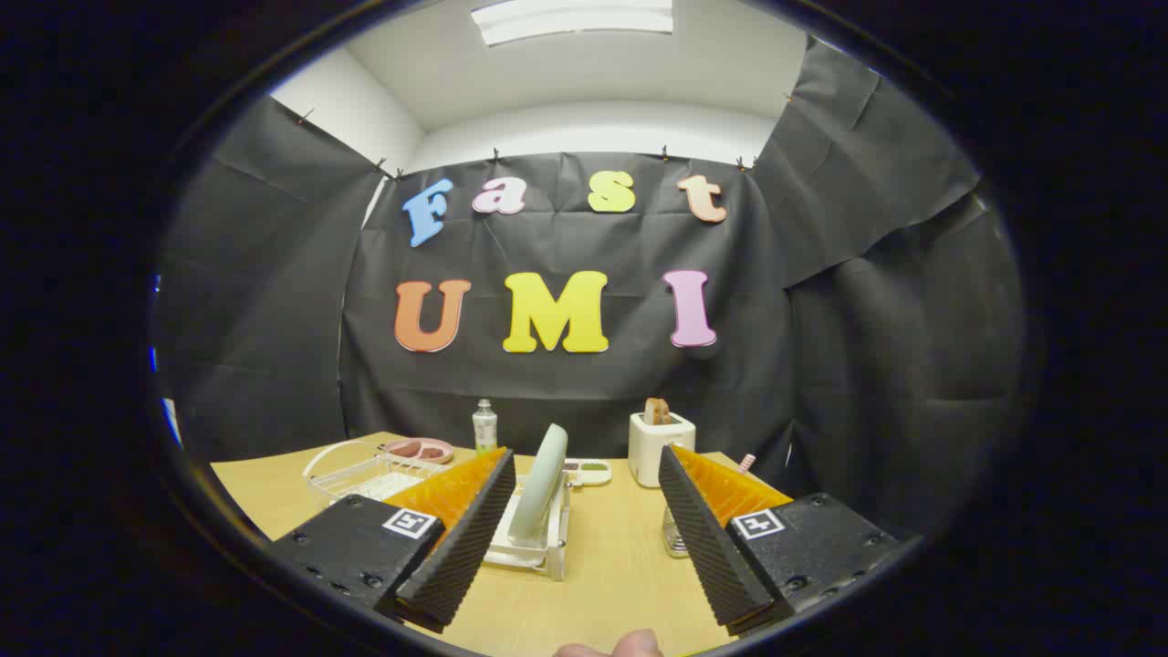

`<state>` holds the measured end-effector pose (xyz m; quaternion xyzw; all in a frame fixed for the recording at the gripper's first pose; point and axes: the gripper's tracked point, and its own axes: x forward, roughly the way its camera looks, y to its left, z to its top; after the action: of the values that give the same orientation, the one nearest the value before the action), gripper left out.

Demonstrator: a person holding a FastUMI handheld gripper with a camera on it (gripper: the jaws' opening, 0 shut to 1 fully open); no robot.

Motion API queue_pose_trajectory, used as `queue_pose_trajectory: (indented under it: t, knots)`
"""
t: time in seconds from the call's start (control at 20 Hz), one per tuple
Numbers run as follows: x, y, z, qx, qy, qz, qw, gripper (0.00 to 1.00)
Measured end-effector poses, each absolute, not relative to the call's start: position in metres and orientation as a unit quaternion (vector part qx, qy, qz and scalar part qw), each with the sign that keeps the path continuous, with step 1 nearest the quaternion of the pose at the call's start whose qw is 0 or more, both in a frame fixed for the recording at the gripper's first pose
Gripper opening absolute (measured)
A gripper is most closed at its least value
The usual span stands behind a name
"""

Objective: Take the plate from the dish rack, then take the spoon from the basket and place it into the plate.

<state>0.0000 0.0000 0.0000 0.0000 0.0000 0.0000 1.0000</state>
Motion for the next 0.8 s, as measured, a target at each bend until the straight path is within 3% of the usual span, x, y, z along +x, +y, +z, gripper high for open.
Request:
queue_pose_trajectory:
  t: [0.8]
  knots:
    - [0.008,0.001,-0.016,0.006,0.025,-0.003,1.0,1.0]
